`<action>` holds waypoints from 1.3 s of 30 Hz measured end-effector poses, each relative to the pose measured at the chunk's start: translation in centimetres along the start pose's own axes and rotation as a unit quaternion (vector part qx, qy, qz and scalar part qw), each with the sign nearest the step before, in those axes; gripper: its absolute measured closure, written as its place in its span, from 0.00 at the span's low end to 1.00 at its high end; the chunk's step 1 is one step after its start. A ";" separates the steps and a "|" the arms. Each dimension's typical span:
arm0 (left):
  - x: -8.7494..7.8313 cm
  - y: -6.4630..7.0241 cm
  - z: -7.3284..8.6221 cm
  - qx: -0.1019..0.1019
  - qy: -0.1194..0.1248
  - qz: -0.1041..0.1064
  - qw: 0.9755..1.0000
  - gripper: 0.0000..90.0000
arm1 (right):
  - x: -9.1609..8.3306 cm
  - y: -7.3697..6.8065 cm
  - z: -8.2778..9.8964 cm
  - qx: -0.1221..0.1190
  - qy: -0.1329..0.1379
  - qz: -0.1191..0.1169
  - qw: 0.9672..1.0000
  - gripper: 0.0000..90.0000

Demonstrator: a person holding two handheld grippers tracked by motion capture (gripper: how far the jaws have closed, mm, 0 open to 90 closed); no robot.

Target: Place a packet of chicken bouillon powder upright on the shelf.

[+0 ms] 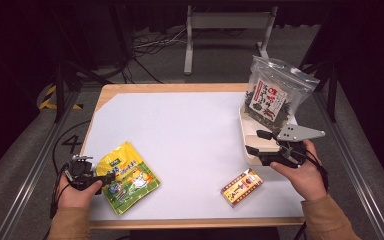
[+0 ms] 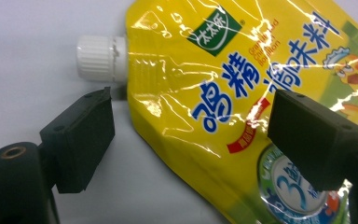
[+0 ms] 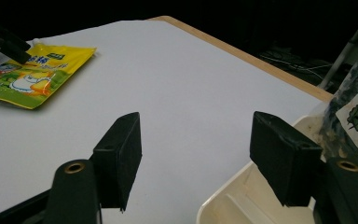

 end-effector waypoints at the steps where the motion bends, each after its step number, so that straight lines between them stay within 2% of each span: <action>1: 0.0 0.1 0.1 0.001 -0.002 0.000 1.000 0.17 | 0.0 0.0 0.0 0.000 0.000 0.000 1.000 0.38; 9: -0.2 0.8 0.3 -0.001 -0.010 -0.002 1.000 0.18 | 0.1 -0.1 0.0 -0.001 -0.002 -0.001 1.000 0.38; 12: -0.1 0.9 0.3 0.000 -0.011 -0.002 1.000 0.15 | 0.1 -0.1 0.1 -0.001 -0.002 -0.001 1.000 0.38; 16: 0.2 1.2 0.3 0.012 -0.009 -0.002 1.000 0.15 | 0.1 -0.1 0.1 -0.001 -0.003 -0.002 1.000 0.38; 19: 0.1 1.3 0.4 0.019 -0.001 0.009 1.000 0.21 | 0.2 -0.2 0.2 0.000 -0.005 -0.002 1.000 0.38; 21: 0.2 1.6 0.5 0.026 0.001 0.006 1.000 0.23 | 0.3 -0.2 0.3 0.000 -0.007 -0.003 1.000 0.38; 25: 0.3 1.7 0.5 0.019 0.008 -0.006 1.000 0.28 | 0.5 -0.4 0.4 0.001 -0.010 -0.006 1.000 0.38; 27: 0.2 1.7 0.6 0.020 0.010 -0.012 1.000 0.35 | 0.5 -0.5 0.5 0.001 -0.011 -0.006 1.000 0.38; 28: 0.2 1.7 0.7 0.021 0.014 -0.014 1.000 0.35 | 0.5 -0.5 0.5 0.001 -0.011 -0.006 1.000 0.38; 29: 0.1 1.7 0.8 0.022 0.021 -0.026 0.999 0.41 | 0.6 -0.5 0.5 0.002 -0.011 -0.007 1.000 0.38; 30: 0.1 1.7 0.8 0.022 0.021 -0.026 0.999 0.43 | 0.6 -0.6 0.5 0.001 -0.011 -0.008 1.000 0.38; 34: 0.1 1.7 0.9 0.024 0.023 -0.032 0.999 0.45 | 0.6 -0.6 0.6 0.001 -0.013 -0.008 1.000 0.38; 39: 0.1 1.8 0.9 0.031 0.025 -0.046 0.998 0.52 | 0.7 -0.6 0.7 0.002 -0.014 -0.009 1.000 0.38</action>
Point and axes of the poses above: each handheld gripper's, and its own axes: x roughly forward along the jaws, z roughly out of its underside, y roughly to its right, the point moved 1 cm from there along x, roughly forward along the jaws, and after that the axes turned 14 degrees about y, right-handed, at the moved point
